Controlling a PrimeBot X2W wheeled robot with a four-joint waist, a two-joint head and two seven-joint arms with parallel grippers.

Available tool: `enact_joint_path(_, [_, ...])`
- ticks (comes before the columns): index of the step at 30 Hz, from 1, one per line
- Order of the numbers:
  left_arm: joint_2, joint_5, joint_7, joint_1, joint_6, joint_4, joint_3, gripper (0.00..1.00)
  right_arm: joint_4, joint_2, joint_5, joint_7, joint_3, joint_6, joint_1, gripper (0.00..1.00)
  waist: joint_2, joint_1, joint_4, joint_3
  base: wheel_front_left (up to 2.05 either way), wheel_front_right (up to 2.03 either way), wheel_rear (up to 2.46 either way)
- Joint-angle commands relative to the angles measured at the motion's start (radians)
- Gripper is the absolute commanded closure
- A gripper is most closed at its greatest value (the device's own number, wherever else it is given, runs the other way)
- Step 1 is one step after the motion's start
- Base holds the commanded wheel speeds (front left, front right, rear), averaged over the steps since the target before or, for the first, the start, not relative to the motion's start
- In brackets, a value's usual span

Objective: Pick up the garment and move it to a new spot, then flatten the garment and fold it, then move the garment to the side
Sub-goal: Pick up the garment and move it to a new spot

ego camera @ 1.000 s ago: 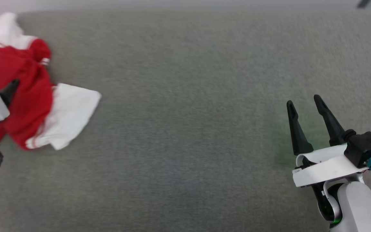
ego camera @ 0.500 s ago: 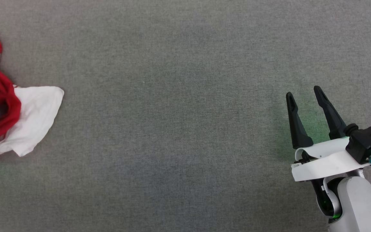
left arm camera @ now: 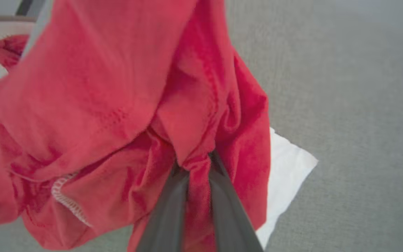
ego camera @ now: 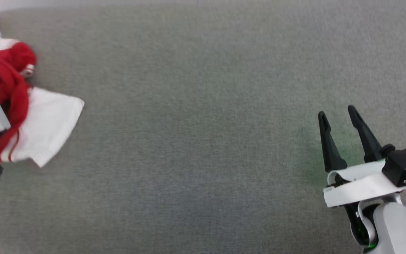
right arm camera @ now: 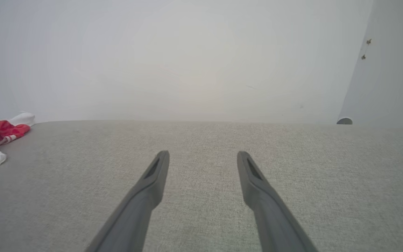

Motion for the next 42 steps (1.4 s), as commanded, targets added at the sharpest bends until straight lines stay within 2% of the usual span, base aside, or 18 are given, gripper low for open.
enact_joint_path(1, [0.008,0.006,-0.014,-0.015,-0.008,-0.012,-0.001,1.0,0.003,-0.004,0.003,0.001,-0.004,0.0,0.016,0.0,-0.0001,0.0,0.042,-0.059,0.0,0.0,0.0])
enact_joint_path(7, [0.03,0.042,-0.103,-0.056,-0.026,-0.089,-0.028,1.0,0.011,0.0,0.01,0.005,-0.013,0.0,0.057,0.0,-0.0001,0.0,0.087,-0.141,0.0,0.0,0.0])
enact_joint_path(14, [0.027,0.071,-0.233,-0.109,-0.042,-0.185,-0.071,1.0,0.017,0.011,0.009,0.01,-0.01,0.0,0.095,0.0,-0.0001,0.0,0.127,-0.226,0.0,0.0,0.0])
enact_joint_path(21, [0.002,0.013,-0.253,-0.136,-0.049,-0.271,-0.13,1.0,0.017,0.018,0.009,0.014,-0.019,0.0,0.125,0.0,-0.0001,0.0,0.137,-0.291,0.0,0.0,0.0])
enact_joint_path(24, [-0.023,-0.077,-0.22,-0.121,-0.051,-0.342,-0.168,1.0,0.016,0.018,0.004,0.014,-0.033,0.0,0.134,0.0,-0.0001,0.0,0.127,-0.309,0.0,0.0,0.0])
enact_joint_path(27, [-0.004,-0.13,-0.189,-0.102,-0.049,-0.4,-0.205,1.0,0.011,0.019,-0.003,0.015,-0.054,0.0,0.139,0.0,-0.0001,0.0,0.112,-0.314,0.0,0.0,0.0])
enact_joint_path(29, [-0.011,-0.155,-0.176,-0.099,-0.049,-0.437,-0.23,1.0,0.01,0.015,-0.01,0.016,-0.075,0.0,0.14,0.0,-0.0001,0.0,0.098,-0.314,0.0,0.0,0.0])
enact_joint_path(32, [-0.012,-0.178,-0.16,-0.094,-0.049,-0.479,-0.252,1.0,0.009,0.015,-0.015,0.016,-0.11,0.0,0.136,0.0,-0.0001,0.0,0.069,-0.311,0.0,0.0,0.0])
enact_joint_path(42, [-0.069,-0.215,-0.096,-0.081,-0.043,-0.596,-0.322,1.0,0.001,0.026,-0.044,0.013,-0.241,0.0,0.143,0.0,-0.0001,0.0,-0.05,-0.279,0.0,0.0,0.0])
